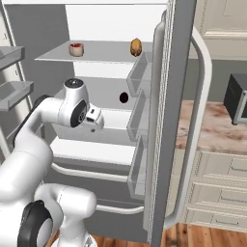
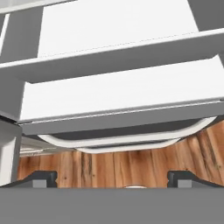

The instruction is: Gather the eggplant and sweet potato from the fridge and place them on a tray on the dining counter. Then gather the steak and chicken drumstick from the fridge and place them on the other tray.

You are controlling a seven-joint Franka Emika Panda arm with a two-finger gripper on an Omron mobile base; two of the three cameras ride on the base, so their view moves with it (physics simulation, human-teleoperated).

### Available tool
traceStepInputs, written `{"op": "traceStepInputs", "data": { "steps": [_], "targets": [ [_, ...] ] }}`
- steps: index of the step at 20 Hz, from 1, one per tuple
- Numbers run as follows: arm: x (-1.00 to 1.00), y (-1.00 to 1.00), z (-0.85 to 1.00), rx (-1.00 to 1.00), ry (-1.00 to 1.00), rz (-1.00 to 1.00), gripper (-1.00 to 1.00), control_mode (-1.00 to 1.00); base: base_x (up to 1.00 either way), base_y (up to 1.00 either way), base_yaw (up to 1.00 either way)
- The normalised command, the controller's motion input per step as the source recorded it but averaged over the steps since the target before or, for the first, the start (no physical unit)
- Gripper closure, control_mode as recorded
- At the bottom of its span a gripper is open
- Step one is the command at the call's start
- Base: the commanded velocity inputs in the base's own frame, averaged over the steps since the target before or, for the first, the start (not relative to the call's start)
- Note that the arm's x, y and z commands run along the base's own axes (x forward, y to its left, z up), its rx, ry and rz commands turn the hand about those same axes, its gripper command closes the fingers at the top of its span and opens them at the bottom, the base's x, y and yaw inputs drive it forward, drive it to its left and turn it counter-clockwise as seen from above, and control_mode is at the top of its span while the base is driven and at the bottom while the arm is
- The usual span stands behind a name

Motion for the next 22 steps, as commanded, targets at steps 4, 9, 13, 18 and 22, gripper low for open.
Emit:
{"op": "traceStepInputs", "data": {
  "steps": [4,9,13,18,22],
  "targets": [
    [0.14,-0.12,0.24,0.00,-0.12,0.00,-1.00,-1.00,0.00,0.00,0.00],
    [0.24,-0.19,0.15,0.00,-0.12,0.00,-1.00,-1.00,0.00,0.00,0.00],
    [0.32,-0.16,0.18,-0.02,-0.08,0.00,-1.00,-1.00,0.00,0.00,0.00],
    [0.25,-0.14,0.02,-0.04,-0.04,0.00,-1.00,-1.00,0.00,0.00,0.00],
    [0.17,-0.18,0.01,-0.05,-0.07,0.00,-1.00,-1.00,0.00,0.00,0.00]
  ]
}}
